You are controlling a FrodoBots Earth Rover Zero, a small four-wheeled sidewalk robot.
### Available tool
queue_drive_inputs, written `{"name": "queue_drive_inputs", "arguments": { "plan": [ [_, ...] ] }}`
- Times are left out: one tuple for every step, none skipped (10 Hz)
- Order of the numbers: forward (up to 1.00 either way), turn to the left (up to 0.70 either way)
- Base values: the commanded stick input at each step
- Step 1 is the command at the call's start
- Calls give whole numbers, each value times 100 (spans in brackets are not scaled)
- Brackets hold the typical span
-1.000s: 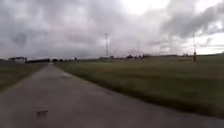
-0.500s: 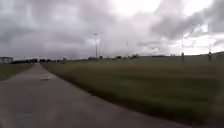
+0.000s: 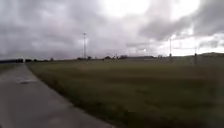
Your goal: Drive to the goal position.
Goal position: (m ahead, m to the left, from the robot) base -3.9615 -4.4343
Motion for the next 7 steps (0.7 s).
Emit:
{"name": "queue_drive_inputs", "arguments": {
  "plan": [
    [-91, -22],
    [-91, -28],
    [-91, -32],
    [-92, -35],
    [-92, -35],
    [-91, -34],
    [-91, -34]
  ]
}}
